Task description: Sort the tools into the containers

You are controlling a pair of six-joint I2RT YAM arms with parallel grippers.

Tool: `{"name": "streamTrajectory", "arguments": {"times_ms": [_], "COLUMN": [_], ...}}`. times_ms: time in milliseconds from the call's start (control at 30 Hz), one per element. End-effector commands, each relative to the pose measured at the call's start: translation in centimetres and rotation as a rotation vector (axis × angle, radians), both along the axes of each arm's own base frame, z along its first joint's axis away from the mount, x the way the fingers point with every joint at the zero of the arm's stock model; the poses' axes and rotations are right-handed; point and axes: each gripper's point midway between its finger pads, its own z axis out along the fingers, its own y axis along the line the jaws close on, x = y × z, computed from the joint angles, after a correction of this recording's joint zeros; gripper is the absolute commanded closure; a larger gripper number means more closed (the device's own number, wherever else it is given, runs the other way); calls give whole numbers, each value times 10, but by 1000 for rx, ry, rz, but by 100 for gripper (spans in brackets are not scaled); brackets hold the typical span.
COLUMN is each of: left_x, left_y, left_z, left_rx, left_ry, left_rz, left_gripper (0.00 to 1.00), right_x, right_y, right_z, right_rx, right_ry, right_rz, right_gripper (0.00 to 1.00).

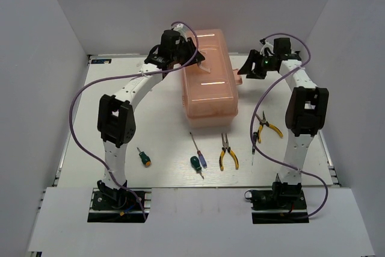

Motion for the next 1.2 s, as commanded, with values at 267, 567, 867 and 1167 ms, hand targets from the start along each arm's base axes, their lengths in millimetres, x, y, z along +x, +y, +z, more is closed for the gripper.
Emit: {"name": "streamTrajectory", "arguments": {"times_ms": [267, 567, 867, 1167], "left_x": [-7, 1, 1, -25], "left_y": [-20, -8, 101, 219], "left_z": [-24, 25, 80, 54], "left_rx": [51, -10, 81, 227], "left_ry": [70, 17, -35, 74], "left_rz": [-70, -21, 219, 446], "left_gripper": [100, 100, 100, 100], "right_x": [1, 15, 48, 32], "right_y": [21, -5, -94, -118], "right_z": [-29, -17, -14, -22], "right_rx": [107, 131, -103, -121], "right_ry": [45, 4, -82, -43], "right_rz": [115, 71, -191, -238], "right_gripper": [47, 100, 100, 100]}}
